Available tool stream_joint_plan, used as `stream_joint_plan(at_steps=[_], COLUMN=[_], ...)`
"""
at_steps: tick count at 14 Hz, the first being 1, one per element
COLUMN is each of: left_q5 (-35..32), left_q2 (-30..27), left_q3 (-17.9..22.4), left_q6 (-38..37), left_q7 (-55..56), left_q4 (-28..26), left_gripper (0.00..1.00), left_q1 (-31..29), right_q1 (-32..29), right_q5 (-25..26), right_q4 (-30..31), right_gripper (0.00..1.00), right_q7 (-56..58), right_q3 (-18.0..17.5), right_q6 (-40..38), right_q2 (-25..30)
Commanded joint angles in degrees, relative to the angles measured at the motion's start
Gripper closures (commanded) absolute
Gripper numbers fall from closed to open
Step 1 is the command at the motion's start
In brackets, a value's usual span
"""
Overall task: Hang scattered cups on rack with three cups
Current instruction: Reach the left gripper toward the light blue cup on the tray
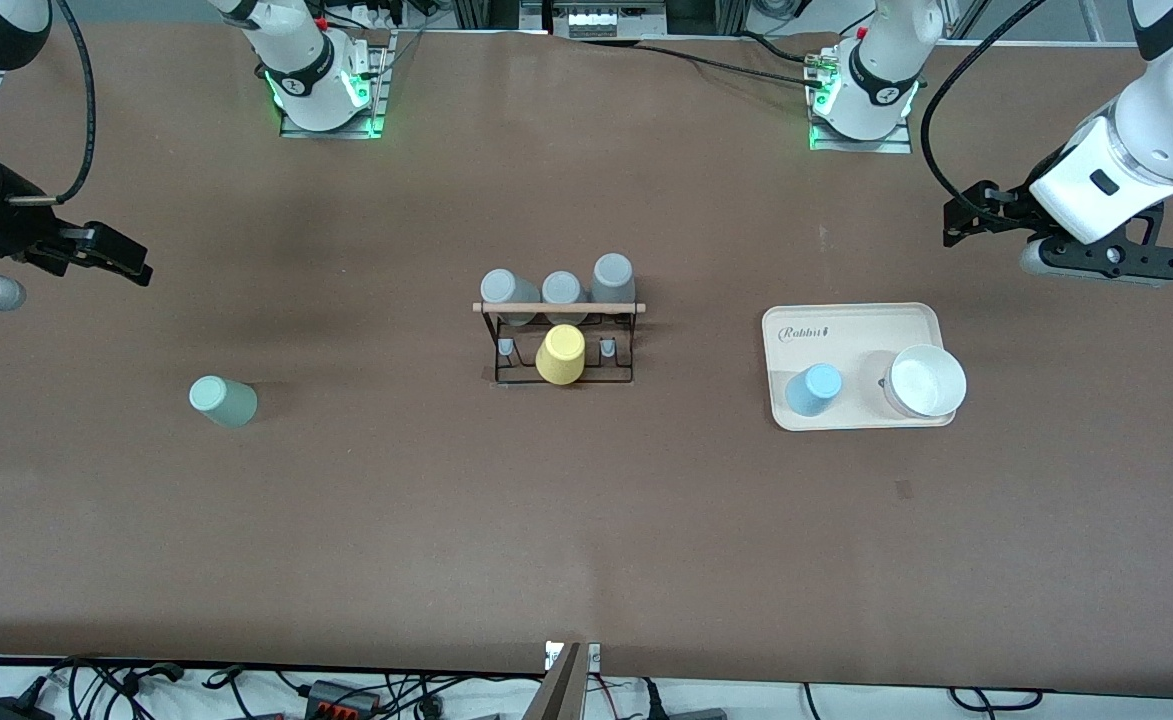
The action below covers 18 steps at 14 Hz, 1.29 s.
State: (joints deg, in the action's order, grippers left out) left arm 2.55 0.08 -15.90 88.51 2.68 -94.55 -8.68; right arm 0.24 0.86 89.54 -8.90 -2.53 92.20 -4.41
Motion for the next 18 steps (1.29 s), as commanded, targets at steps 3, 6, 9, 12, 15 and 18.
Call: stream_joint_plan(at_steps=[3,6,9,12,15,18], left_q5=[1.14,1.14,1.93,4.40,4.39,3.00], left_q2=[0.01,2.28,7.46,13.60,20.38,25.13], left_q3=[-0.19,-0.19,-0.45,-0.62,-0.54,-0.63], left_q6=[-0.97,-0.88,0.43,6.40,12.19,16.77], left_q7=[-0.75,-0.49,0.30,1.10,1.27,2.50], left_q4=[0.68,3.13,4.72,4.55,3.85,1.57], left_gripper=[0.00,0.00,0.00,0.00,0.00,0.00], left_q1=[-0.29,-0.20,0.33,0.59,2.08,4.28], right_q1=[-0.15,-0.33,-0.07,0.02,0.02,0.11], right_q5=[0.45,0.37,0.71,0.89,0.89,0.89], right_q4=[-2.00,-2.00,-1.92,-1.83,-1.74,-1.83], right_gripper=[0.00,0.00,0.00,0.00,0.00,0.00], right_q7=[0.20,-0.33,0.02,0.02,0.02,0.02], right_q3=[-0.11,-0.20,-0.20,-0.28,-0.28,-0.28], right_q6=[-1.14,-1.32,-1.14,-0.97,-1.14,-0.62], right_q2=[-0.69,-0.60,-0.60,-0.51,-0.51,-0.60])
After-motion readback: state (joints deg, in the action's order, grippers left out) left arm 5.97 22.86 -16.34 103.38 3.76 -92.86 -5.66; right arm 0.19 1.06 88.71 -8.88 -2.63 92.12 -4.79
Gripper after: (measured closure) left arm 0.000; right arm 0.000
